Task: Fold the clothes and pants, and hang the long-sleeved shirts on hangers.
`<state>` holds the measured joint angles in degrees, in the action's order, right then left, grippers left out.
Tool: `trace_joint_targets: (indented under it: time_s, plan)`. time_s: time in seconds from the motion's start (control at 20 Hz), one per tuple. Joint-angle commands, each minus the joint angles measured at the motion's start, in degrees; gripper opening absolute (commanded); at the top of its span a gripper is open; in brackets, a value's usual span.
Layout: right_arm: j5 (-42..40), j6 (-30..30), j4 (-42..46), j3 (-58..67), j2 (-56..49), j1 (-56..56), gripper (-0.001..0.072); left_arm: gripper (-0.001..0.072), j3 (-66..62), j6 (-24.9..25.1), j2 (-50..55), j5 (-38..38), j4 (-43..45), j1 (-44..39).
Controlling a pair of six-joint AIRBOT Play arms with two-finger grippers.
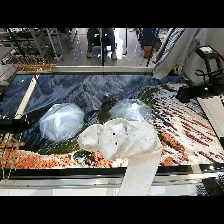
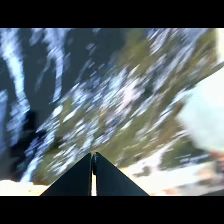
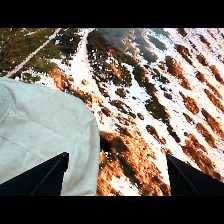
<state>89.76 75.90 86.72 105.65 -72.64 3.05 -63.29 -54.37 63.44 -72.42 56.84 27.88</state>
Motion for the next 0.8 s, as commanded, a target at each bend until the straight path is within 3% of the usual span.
trace_joint_targets:
  time_s: [0.0,0.25,0.5,0.55,0.6,0.65,0.7,0.75]
  plan:
    - [-5.3,-0.2,-3.7,0.0,0.0,0.3,0.0703,0.0014,0.0,-2.7,0.4,-0.6,-13.5,0.0]
    - [-10.3,-0.4,-15.3,0.0,0.0,0.0,0.0702,0.0014,0.0,-2.7,0.6,-0.5,-25.4,0.0]
    - [-17.8,-0.3,-15.7,0.1,0.0,0.0,0.0701,0.0019,0.0,-3.0,0.6,-1.6,-27.7,0.0]
    - [-18.8,0.4,-15.8,0.1,0.0,0.0,0.0701,0.0121,0.0,-3.6,0.6,-2.0,-28.3,-0.3]
    - [-18.3,1.4,-16.0,0.0,0.0,0.0,0.0700,0.0446,0.0,-3.6,0.7,-1.9,-28.9,-0.9]
    - [-16.1,3.7,-15.6,-0.1,-0.1,0.0,0.0670,0.0554,0.0,-4.1,1.0,-2.1,-29.1,-2.2]
    - [-12.1,5.6,-14.8,-1.1,-0.1,0.1,0.0606,0.0554,0.0,-5.0,1.4,-2.7,-28.7,-4.6]
    - [-7.9,7.2,-14.9,-3.4,-0.1,0.2,0.0607,0.0553,0.0,-4.8,1.9,-3.3,-26.8,-8.8]
